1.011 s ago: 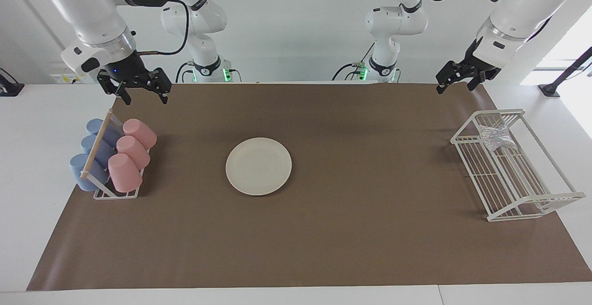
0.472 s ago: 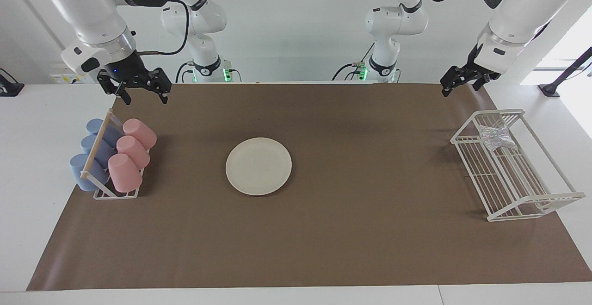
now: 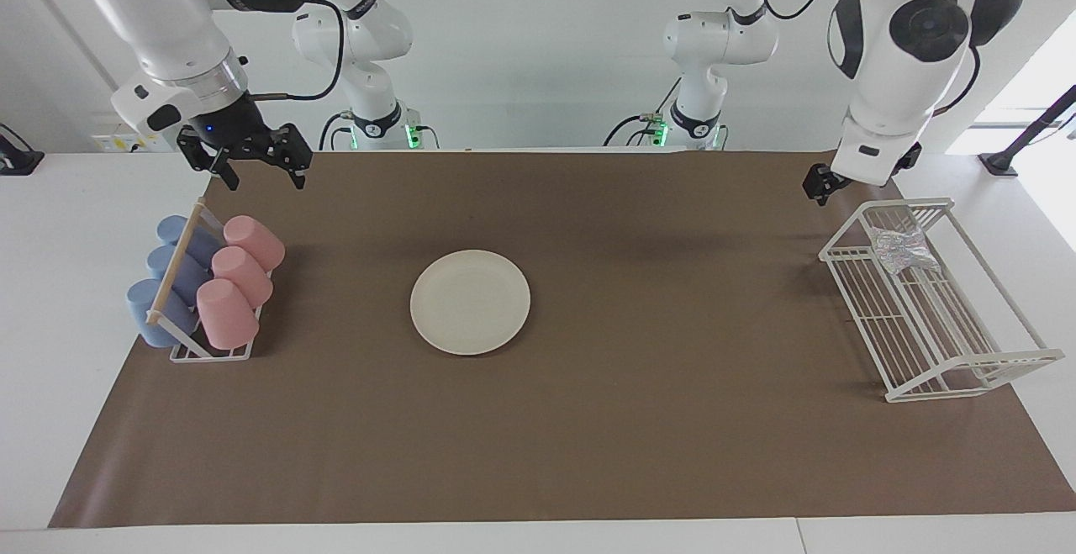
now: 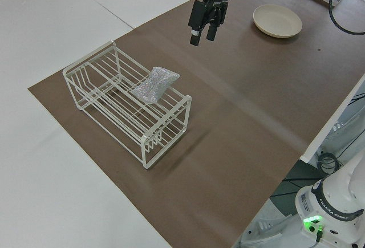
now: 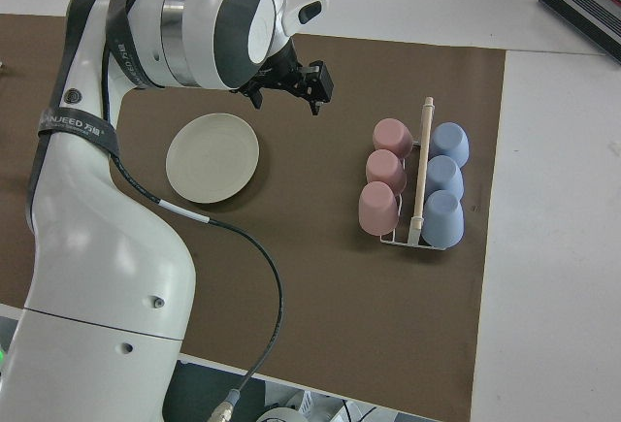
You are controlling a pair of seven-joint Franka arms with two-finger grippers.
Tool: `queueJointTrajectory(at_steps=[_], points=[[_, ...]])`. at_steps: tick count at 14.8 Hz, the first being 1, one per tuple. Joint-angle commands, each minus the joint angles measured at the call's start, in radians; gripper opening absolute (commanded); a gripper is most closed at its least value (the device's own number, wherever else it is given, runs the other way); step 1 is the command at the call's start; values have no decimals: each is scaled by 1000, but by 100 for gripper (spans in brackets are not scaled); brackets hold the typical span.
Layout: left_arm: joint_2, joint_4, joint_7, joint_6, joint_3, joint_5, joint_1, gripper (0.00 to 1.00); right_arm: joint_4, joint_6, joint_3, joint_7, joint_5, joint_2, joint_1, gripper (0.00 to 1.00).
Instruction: Wipe plate with sponge
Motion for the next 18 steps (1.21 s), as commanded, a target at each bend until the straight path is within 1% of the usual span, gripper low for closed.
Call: queueJointTrajectory(at_steps=[1, 3, 4, 6, 8, 11, 12, 14, 15, 17, 18], points=[[84, -3, -32, 25, 8, 147, -17, 100, -16, -7, 23, 115, 18, -19, 4, 100], [112, -12, -35, 20, 8, 236, -19, 100, -17, -7, 31, 224, 37, -21, 4, 100], [139, -13, -44, 20, 8, 285, -26, 100, -17, -7, 32, 279, 57, -21, 4, 100], [187, -13, -116, 20, 8, 345, -31, 100, -20, -8, 32, 388, 73, -22, 4, 100], [198, -19, -138, 20, 9, 375, -29, 100, -20, -10, 43, 506, 87, -24, 19, 100], [193, -44, -148, 22, 9, 381, -22, 100, -20, -10, 47, 680, 90, -24, 36, 100], [193, -44, -153, 22, 11, 381, -19, 99, -19, -7, 46, 749, 91, -24, 59, 100], [192, -44, -161, 16, 11, 381, -19, 92, -16, 2, 47, 853, 93, -24, 77, 100], [192, -44, -177, 14, 11, 381, -17, 87, -17, -7, 47, 878, 91, -27, 88, 100], [190, -47, -211, 13, 11, 381, -17, 55, -23, -41, 49, 918, 91, -35, 94, 100], [190, -47, -220, 8, 11, 379, -17, 35, -28, -48, 49, 944, 91, -36, 109, 100]])
